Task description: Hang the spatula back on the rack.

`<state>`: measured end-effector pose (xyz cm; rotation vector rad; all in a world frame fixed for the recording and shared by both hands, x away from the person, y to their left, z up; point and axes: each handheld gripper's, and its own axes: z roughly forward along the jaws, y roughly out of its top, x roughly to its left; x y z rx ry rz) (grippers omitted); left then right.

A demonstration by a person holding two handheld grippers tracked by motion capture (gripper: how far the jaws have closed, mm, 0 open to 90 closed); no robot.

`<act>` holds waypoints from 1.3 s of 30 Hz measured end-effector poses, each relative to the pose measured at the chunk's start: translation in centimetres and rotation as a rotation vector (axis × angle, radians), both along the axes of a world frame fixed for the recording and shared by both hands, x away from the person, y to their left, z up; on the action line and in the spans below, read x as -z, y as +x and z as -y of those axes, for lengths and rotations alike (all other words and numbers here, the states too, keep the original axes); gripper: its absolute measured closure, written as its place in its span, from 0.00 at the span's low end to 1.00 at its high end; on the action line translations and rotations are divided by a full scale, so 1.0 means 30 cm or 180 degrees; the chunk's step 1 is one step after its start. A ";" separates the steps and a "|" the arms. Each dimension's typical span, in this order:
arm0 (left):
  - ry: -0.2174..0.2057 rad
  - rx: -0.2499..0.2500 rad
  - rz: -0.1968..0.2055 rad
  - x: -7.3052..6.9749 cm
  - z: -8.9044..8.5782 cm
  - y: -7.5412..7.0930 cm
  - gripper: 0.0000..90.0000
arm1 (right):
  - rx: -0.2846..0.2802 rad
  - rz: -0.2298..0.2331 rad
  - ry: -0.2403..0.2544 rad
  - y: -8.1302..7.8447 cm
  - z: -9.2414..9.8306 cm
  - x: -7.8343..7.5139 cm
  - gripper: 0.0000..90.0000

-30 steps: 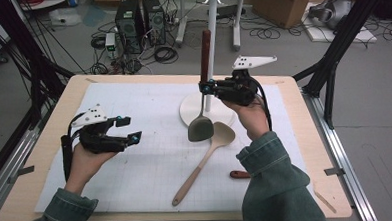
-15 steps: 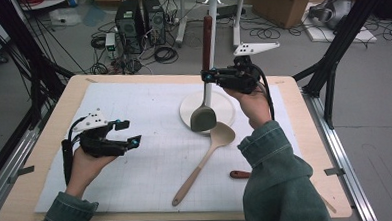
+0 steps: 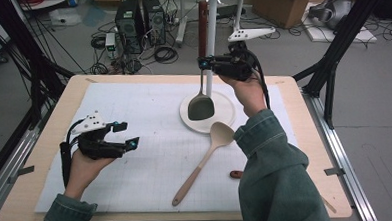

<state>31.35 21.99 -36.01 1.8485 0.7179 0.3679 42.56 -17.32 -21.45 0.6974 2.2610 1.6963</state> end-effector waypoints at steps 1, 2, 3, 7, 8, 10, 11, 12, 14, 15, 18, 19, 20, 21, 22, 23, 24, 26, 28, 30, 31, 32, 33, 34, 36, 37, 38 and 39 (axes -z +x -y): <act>0.0002 0.0002 -0.0001 0.000 0.000 0.000 0.30 | 0.0019 -0.0004 0.0000 0.005 -0.002 -0.002 0.93; -0.0003 0.0000 -0.0009 0.000 -0.001 0.000 0.30 | 0.0054 -0.0007 -0.0012 0.009 -0.003 -0.004 0.93; -0.0004 0.0001 -0.0010 0.001 -0.001 0.000 0.30 | 0.0071 0.0000 -0.0010 0.014 -0.005 -0.006 0.93; -0.0016 0.0009 -0.0012 0.003 0.000 0.001 0.30 | 0.0163 0.0011 -0.0045 0.028 -0.014 -0.018 0.93; -0.0015 0.0009 -0.0011 0.003 0.000 0.001 0.30 | 0.0179 0.0013 -0.0041 0.030 -0.015 -0.021 0.93; -0.0017 0.0011 -0.0008 0.002 -0.002 0.002 0.30 | 0.0218 -0.0003 -0.0038 0.034 -0.018 -0.021 0.93; -0.0018 0.0013 -0.0008 0.002 -0.002 0.002 0.30 | 0.0238 -0.0009 -0.0041 0.036 -0.018 -0.021 0.93; -0.0011 0.0019 -0.0008 0.001 -0.003 0.002 0.30 | 0.0262 -0.0019 -0.0046 0.038 -0.017 -0.020 0.93; -0.0025 0.0013 -0.0014 0.001 -0.003 0.000 0.30 | 0.0274 -0.0004 -0.0060 0.040 -0.015 -0.019 0.93; -0.0032 0.0009 -0.0013 0.002 -0.004 0.000 0.30 | 0.0265 -0.0007 -0.0059 0.039 -0.015 -0.019 0.93; -0.0045 0.0004 -0.0018 0.001 -0.007 0.000 0.30 | 0.0240 -0.0002 -0.0071 0.031 -0.008 -0.025 0.93; -0.0054 0.0004 -0.0021 0.001 -0.008 0.000 0.30 | 0.0238 0.0008 -0.0078 0.029 -0.004 -0.027 0.93; -0.0044 0.0010 -0.0016 0.000 -0.010 0.000 0.30 | 0.0228 0.0007 -0.0085 0.028 0.001 -0.029 0.93; -0.0040 0.0013 -0.0008 0.000 -0.011 0.000 0.30 | 0.0228 0.0012 -0.0088 0.026 0.008 -0.030 0.93; -0.0045 0.0006 -0.0010 0.000 -0.012 -0.001 0.30 | 0.0230 0.0012 -0.0094 0.025 0.017 -0.031 0.93; -0.0045 0.0011 -0.0003 0.000 -0.013 0.000 0.30 | 0.0230 0.0013 -0.0092 0.025 0.025 -0.031 0.93; -0.0045 0.0007 -0.0009 0.000 -0.013 0.000 0.30 | 0.0221 0.0015 -0.0102 0.024 0.034 -0.032 0.93; -0.0067 -0.0003 -0.0015 0.001 -0.011 0.000 0.30 | 0.0225 0.0003 -0.0106 0.022 0.048 -0.033 0.93; -0.0049 0.0004 -0.0013 0.001 -0.011 0.000 0.30 | 0.0226 0.0015 -0.0117 0.023 0.061 -0.035 0.93; -0.0046 0.0020 -0.0018 0.001 -0.010 0.000 0.30 | 0.0239 0.0004 -0.0106 0.024 0.072 -0.035 0.93; -0.0048 0.0022 -0.0019 0.001 -0.010 0.000 0.30 | 0.0238 0.0001 -0.0093 0.025 0.078 -0.035 0.93; -0.0055 0.0013 -0.0019 0.002 -0.010 0.000 0.30 | 0.0244 0.0001 -0.0096 0.026 0.082 -0.034 0.93; -0.0055 0.0010 -0.0021 0.002 -0.010 0.000 0.29 | 0.0242 -0.0001 -0.0099 0.028 0.087 -0.034 0.93; -0.0054 0.0019 -0.0022 0.002 -0.011 0.000 0.29 | 0.0239 -0.0004 -0.0101 0.029 0.091 -0.033 0.93; -0.0067 0.0006 -0.0026 0.003 -0.010 0.000 0.29 | 0.0250 -0.0019 -0.0093 0.032 0.099 -0.031 0.93; -0.0066 0.0003 -0.0024 0.003 -0.011 0.000 0.29 | 0.0258 -0.0010 -0.0097 0.034 0.103 -0.031 0.93; -0.0064 0.0007 -0.0024 0.003 -0.011 0.000 0.30 | 0.0266 -0.0014 -0.0100 0.035 0.106 -0.031 0.93; -0.0061 0.0012 -0.0031 0.003 -0.011 0.001 0.29 | 0.0275 -0.0020 -0.0095 0.036 0.109 -0.030 0.93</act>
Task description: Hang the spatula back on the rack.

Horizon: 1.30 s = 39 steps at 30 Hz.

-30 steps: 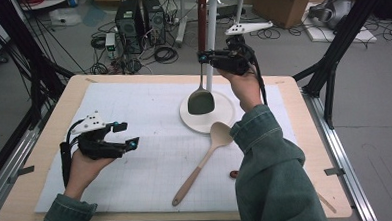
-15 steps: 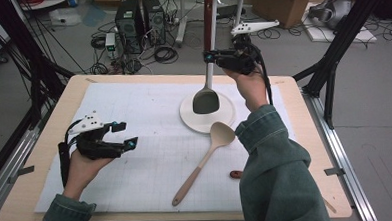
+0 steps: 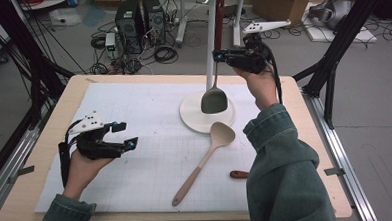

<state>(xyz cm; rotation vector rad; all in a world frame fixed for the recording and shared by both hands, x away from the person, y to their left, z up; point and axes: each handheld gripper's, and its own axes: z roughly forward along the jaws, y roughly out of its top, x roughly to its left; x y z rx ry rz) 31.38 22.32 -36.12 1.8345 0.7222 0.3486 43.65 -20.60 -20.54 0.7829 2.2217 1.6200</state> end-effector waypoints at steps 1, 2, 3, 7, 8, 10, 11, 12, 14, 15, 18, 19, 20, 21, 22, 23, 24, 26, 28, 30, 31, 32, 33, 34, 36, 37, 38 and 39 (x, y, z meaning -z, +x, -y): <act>0.0001 0.0000 -0.0001 0.000 0.000 0.000 0.29 | -0.0002 0.0004 0.0007 0.001 0.002 0.001 0.93; 0.0004 0.0005 0.0002 0.000 0.000 0.001 0.29 | 0.0007 -0.0003 0.0005 0.002 0.004 0.001 0.93; 0.0011 0.0003 0.0004 0.001 0.000 0.001 0.29 | 0.0013 0.0000 0.0006 0.002 0.005 0.001 0.93; 0.0001 0.0003 -0.0003 0.000 0.000 0.000 0.29 | 0.0013 0.0010 0.0012 0.000 0.009 0.001 0.93; -0.0004 -0.0003 0.0003 0.001 0.000 0.000 0.30 | 0.0014 0.0008 0.0016 -0.001 0.009 0.000 0.93; 0.0008 0.0004 -0.0003 0.000 -0.002 0.000 0.30 | 0.0008 0.0010 0.0010 -0.002 0.011 0.000 0.93; 0.0006 0.0001 0.0002 0.000 -0.002 0.000 0.30 | 0.0015 0.0016 0.0010 -0.002 0.013 -0.001 0.93; 0.0005 0.0001 0.0007 0.000 -0.003 0.000 0.30 | 0.0027 0.0011 0.0019 -0.003 0.014 -0.002 0.93; 0.0003 0.0004 0.0008 -0.001 -0.002 0.000 0.30 | 0.0047 -0.0001 0.0009 -0.001 0.017 -0.001 0.93; 0.0001 0.0005 0.0010 -0.001 -0.002 0.000 0.30 | 0.0045 -0.0008 0.0004 0.001 0.017 0.001 0.93; 0.0000 0.0011 0.0004 -0.001 -0.001 -0.001 0.30 | 0.0055 -0.0018 0.0002 0.008 0.016 0.006 0.93; -0.0005 0.0006 0.0006 -0.001 -0.001 -0.001 0.30 | 0.0063 -0.0021 0.0007 0.011 0.015 0.008 0.93; 0.0003 0.0013 0.0012 -0.002 -0.002 -0.001 0.30 | 0.0072 -0.0042 0.0018 0.013 0.014 0.010 0.93; 0.0003 0.0015 0.0011 -0.003 -0.002 -0.001 0.30 | 0.0073 -0.0047 0.0017 0.016 0.012 0.012 0.93; -0.0002 0.0016 0.0012 -0.003 -0.003 -0.001 0.30 | 0.0067 -0.0052 0.0012 0.019 0.011 0.014 0.93; -0.0007 0.0019 0.0009 -0.003 -0.003 -0.001 0.30 | 0.0070 -0.0053 0.0013 0.021 0.010 0.016 0.93; 0.0005 0.0020 0.0010 -0.003 -0.004 0.000 0.30 | 0.0071 -0.0049 0.0004 0.024 0.008 0.018 0.93; 0.0005 0.0010 0.0009 -0.002 -0.003 0.000 0.30 | 0.0068 -0.0062 0.0014 0.029 0.005 0.022 0.93; 0.0001 0.0021 0.0000 -0.001 -0.001 -0.001 0.30 | 0.0073 -0.0080 0.0024 0.034 0.003 0.026 0.93; 0.0008 0.0028 0.0007 -0.001 -0.001 -0.001 0.30 | 0.0066 -0.0084 0.0049 0.038 0.003 0.029 0.93; 0.0002 0.0026 0.0004 -0.001 -0.002 -0.001 0.30 | 0.0058 -0.0091 0.0052 0.039 0.002 0.029 0.93; -0.0001 0.0018 0.0007 -0.002 -0.001 -0.001 0.30 | 0.0060 -0.0088 0.0052 0.040 0.002 0.030 0.93; -0.0002 0.0026 0.0004 -0.002 -0.001 -0.002 0.30 | 0.0063 -0.0084 0.0052 0.040 0.002 0.030 0.93; -0.0003 0.0022 0.0002 -0.002 -0.001 -0.002 0.30 | 0.0069 -0.0083 0.0051 0.039 0.002 0.030 0.92; 0.0000 0.0033 0.0009 -0.002 -0.001 -0.002 0.30 | 0.0060 -0.0083 0.0042 0.038 0.001 0.031 0.92; -0.0003 0.0031 0.0010 -0.002 -0.001 -0.002 0.30 | 0.0045 -0.0087 0.0047 0.038 0.001 0.031 0.91; -0.0003 0.0025 0.0010 -0.002 -0.001 -0.003 0.30 | 0.0032 -0.0097 0.0063 0.038 0.000 0.032 0.90; 0.0000 0.0026 0.0015 -0.003 -0.001 -0.003 0.30 | 0.0034 -0.0099 0.0077 0.038 0.001 0.032 0.89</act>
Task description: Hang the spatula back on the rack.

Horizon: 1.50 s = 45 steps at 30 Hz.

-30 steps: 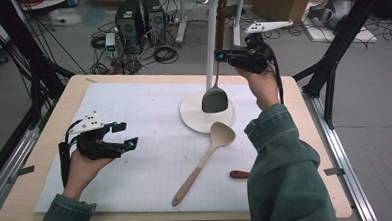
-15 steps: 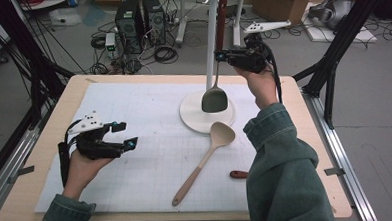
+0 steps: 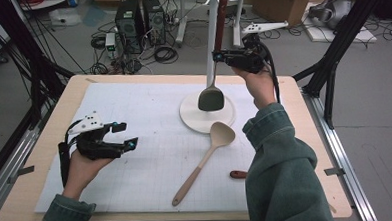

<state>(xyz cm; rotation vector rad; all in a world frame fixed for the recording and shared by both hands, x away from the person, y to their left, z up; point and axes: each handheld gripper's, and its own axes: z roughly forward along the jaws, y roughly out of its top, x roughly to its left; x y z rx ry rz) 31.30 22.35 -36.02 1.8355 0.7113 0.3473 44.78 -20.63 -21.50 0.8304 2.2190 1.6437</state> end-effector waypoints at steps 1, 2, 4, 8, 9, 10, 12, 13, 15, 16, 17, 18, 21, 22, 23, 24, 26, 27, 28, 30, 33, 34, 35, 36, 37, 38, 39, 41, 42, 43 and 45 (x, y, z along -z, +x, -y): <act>-0.0002 0.0001 0.0001 0.000 0.000 0.000 0.30 | 0.0001 -0.0003 0.0005 -0.001 0.000 0.000 0.88; -0.0005 0.0001 0.0001 -0.001 0.000 -0.001 0.30 | 0.0001 0.0002 0.0004 -0.001 0.000 0.000 0.88; -0.0006 0.0000 0.0000 -0.001 0.000 -0.001 0.30 | -0.0006 0.0014 -0.0004 -0.001 0.000 0.000 0.90; -0.0001 -0.0001 0.0003 -0.002 -0.001 -0.001 0.30 | -0.0039 -0.0007 0.0042 0.002 0.000 0.000 0.92; -0.0001 0.0004 -0.0002 -0.002 -0.001 -0.001 0.30 | -0.0045 -0.0010 0.0047 0.003 -0.001 -0.001 0.92; -0.0002 0.0005 -0.0004 -0.002 -0.001 -0.001 0.30 | -0.0033 -0.0011 0.0038 0.005 -0.002 -0.002 0.92; -0.0001 0.0007 -0.0002 -0.002 0.000 -0.001 0.30 | -0.0022 -0.0016 0.0038 0.009 -0.002 -0.003 0.92; -0.0003 0.0001 0.0000 -0.001 0.000 -0.001 0.30 | -0.0013 -0.0016 0.0031 0.010 -0.002 -0.003 0.92; -0.0001 -0.0003 -0.0002 -0.002 -0.002 0.000 0.30 | -0.0006 -0.0017 0.0041 0.014 -0.001 -0.001 0.92; -0.0001 -0.0003 -0.0002 -0.001 -0.002 0.000 0.30 | -0.0006 -0.0020 0.0053 0.016 -0.002 0.000 0.92; -0.0001 -0.0002 -0.0003 -0.001 -0.002 0.000 0.30 | -0.0010 -0.0025 0.0054 0.016 -0.002 0.001 0.92; 0.0002 -0.0002 -0.0002 -0.001 -0.002 0.000 0.30 | -0.0013 -0.0024 0.0060 0.017 -0.004 0.001 0.92; 0.0000 0.0004 0.0001 -0.002 -0.001 -0.001 0.30 | -0.0007 -0.0029 0.0059 0.016 -0.003 0.002 0.91; -0.0001 0.0000 0.0000 -0.002 -0.001 -0.002 0.30 | -0.0001 -0.0023 0.0057 0.015 -0.003 0.003 0.91; 0.0002 0.0006 -0.0001 -0.003 -0.002 -0.002 0.30 | -0.0006 -0.0020 0.0051 0.013 -0.001 0.003 0.90; 0.0002 0.0010 0.0000 -0.003 -0.003 -0.002 0.30 | -0.0001 -0.0020 0.0047 0.012 0.001 0.004 0.89; 0.0000 -0.0002 0.0009 -0.003 -0.004 -0.002 0.30 | 0.0022 -0.0033 0.0058 0.009 0.007 0.006 0.86; -0.0004 0.0003 0.0002 -0.004 -0.004 -0.003 0.30 | 0.0016 -0.0034 0.0058 0.008 0.010 0.008 0.86; -0.0006 -0.0001 0.0005 -0.004 -0.004 -0.003 0.30 | 0.0029 -0.0035 0.0047 0.007 0.013 0.009 0.86; -0.0006 -0.0005 0.0000 -0.004 -0.004 -0.003 0.30 | 0.0033 -0.0046 0.0066 0.006 0.017 0.010 0.86; -0.0006 -0.0003 -0.0001 -0.003 -0.005 -0.003 0.30 | 0.0032 -0.0041 0.0065 0.005 0.020 0.010 0.84; -0.0012 -0.0002 0.0002 -0.003 -0.005 -0.003 0.30 | 0.0033 -0.0035 0.0065 0.005 0.021 0.009 0.83; -0.0012 -0.0001 0.0003 -0.003 -0.005 -0.003 0.30 | 0.0032 -0.0031 0.0069 0.004 0.022 0.009 0.83; -0.0007 0.0002 0.0002 -0.003 -0.005 -0.003 0.30 | 0.0027 -0.0029 0.0061 0.002 0.023 0.009 0.83; -0.0009 0.0001 -0.0002 -0.003 -0.005 -0.003 0.30 | 0.0019 -0.0032 0.0063 0.001 0.024 0.009 0.82; -0.0004 0.0000 0.0000 -0.003 -0.006 -0.003 0.30 | 0.0011 -0.0030 0.0067 -0.001 0.025 0.009 0.82; -0.0006 -0.0002 0.0001 -0.002 -0.006 -0.003 0.30 | 0.0005 -0.0024 0.0083 -0.004 0.027 0.008 0.82; -0.0001 0.0005 0.0005 -0.003 -0.007 -0.003 0.30 | 0.0009 -0.0013 0.0086 -0.008 0.031 0.007 0.82; -0.0008 0.0005 0.0004 -0.003 -0.007 -0.003 0.30 | 0.0001 -0.0008 0.0094 -0.010 0.034 0.007 0.82; 0.0000 0.0009 0.0004 -0.004 -0.008 -0.003 0.30 | -0.0003 -0.0013 0.0087 -0.011 0.037 0.006 0.82; 0.0005 0.0009 0.0005 -0.004 -0.008 -0.003 0.30 | -0.0002 -0.0006 0.0085 -0.015 0.041 0.006 0.82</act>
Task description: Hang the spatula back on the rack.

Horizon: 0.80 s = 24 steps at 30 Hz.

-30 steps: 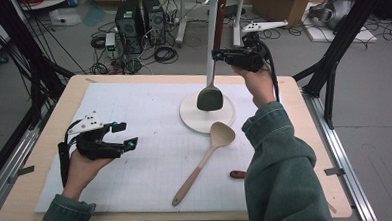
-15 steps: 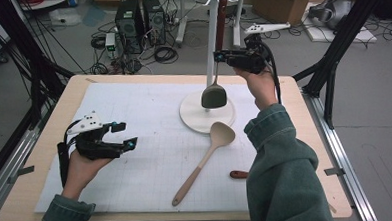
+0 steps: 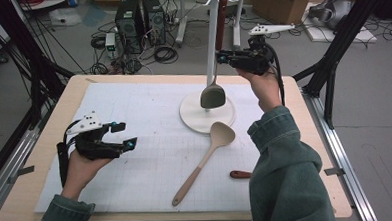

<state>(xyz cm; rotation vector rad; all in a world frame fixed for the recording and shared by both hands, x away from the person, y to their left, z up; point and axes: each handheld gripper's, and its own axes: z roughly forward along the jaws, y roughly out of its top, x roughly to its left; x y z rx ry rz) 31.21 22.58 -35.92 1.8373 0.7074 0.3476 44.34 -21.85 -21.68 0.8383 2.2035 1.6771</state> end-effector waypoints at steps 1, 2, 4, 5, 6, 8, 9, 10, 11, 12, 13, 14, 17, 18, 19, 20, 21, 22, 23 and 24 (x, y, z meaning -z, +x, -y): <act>-0.0003 -0.0005 0.0002 0.000 0.000 0.000 0.30 | -0.0001 0.0002 0.0016 -0.002 0.002 0.000 0.82; -0.0003 0.0001 -0.0001 0.000 0.000 0.000 0.30 | 0.0002 -0.0004 0.0021 -0.004 0.005 -0.001 0.82; -0.0004 0.0007 -0.0006 0.001 0.001 -0.001 0.30 | -0.0016 0.0007 0.0039 -0.008 0.010 -0.001 0.82; -0.0007 0.0007 -0.0005 0.001 0.002 -0.001 0.30 | -0.0026 0.0012 0.0049 -0.011 0.012 0.000 0.82; -0.0003 0.0009 -0.0006 0.001 0.002 -0.001 0.30 | -0.0034 0.0004 0.0058 -0.014 0.014 0.000 0.83; -0.0004 0.0002 -0.0003 0.001 0.002 -0.001 0.30 | -0.0053 0.0021 0.0049 -0.019 0.018 0.000 0.84; -0.0006 0.0001 0.0000 0.002 0.002 -0.001 0.30 | -0.0066 0.0014 0.0064 -0.022 0.022 0.000 0.85; -0.0006 0.0006 -0.0004 0.002 0.001 0.000 0.30 | -0.0084 0.0020 0.0074 -0.025 0.025 0.000 0.87; 0.0002 0.0007 -0.0003 0.002 0.000 0.000 0.30 | -0.0099 0.0028 0.0081 -0.027 0.028 0.001 0.88; -0.0002 -0.0003 -0.0004 0.002 0.001 0.000 0.30 | -0.0109 0.0018 0.0088 -0.030 0.031 0.001 0.90; -0.0007 -0.0006 -0.0004 0.003 0.001 0.000 0.30 | -0.0134 0.0020 0.0088 -0.032 0.034 0.000 0.92; -0.0004 0.0001 -0.0001 0.003 0.001 0.000 0.30 | -0.0165 0.0027 0.0092 -0.034 0.036 -0.001 0.94; -0.0013 0.0007 -0.0011 0.004 0.003 0.001 0.30 | -0.0260 0.0042 0.0100 -0.040 0.042 -0.007 1.00; -0.0012 0.0010 -0.0011 0.004 0.003 0.001 0.30 | -0.0285 0.0035 0.0112 -0.043 0.043 -0.009 1.00; -0.0006 0.0014 -0.0010 0.004 0.003 0.001 0.30 | -0.0313 0.0032 0.0113 -0.044 0.044 -0.011 1.00; -0.0001 0.0013 -0.0011 0.004 0.003 0.001 0.30 | -0.0340 0.0030 0.0115 -0.044 0.044 -0.013 1.00; -0.0005 0.0014 -0.0012 0.004 0.003 0.001 0.30 | -0.0362 0.0023 0.0102 -0.046 0.045 -0.015 1.00; -0.0005 0.0014 -0.0012 0.004 0.003 0.001 0.30 | -0.0393 0.0021 0.0102 -0.046 0.045 -0.018 1.00; -0.0001 0.0013 -0.0012 0.004 0.002 0.001 0.30 | -0.0408 0.0009 0.0106 -0.048 0.046 -0.022 1.00; -0.0001 0.0012 -0.0011 0.004 0.002 0.001 0.30 | -0.0435 0.0024 0.0099 -0.048 0.045 -0.027 1.00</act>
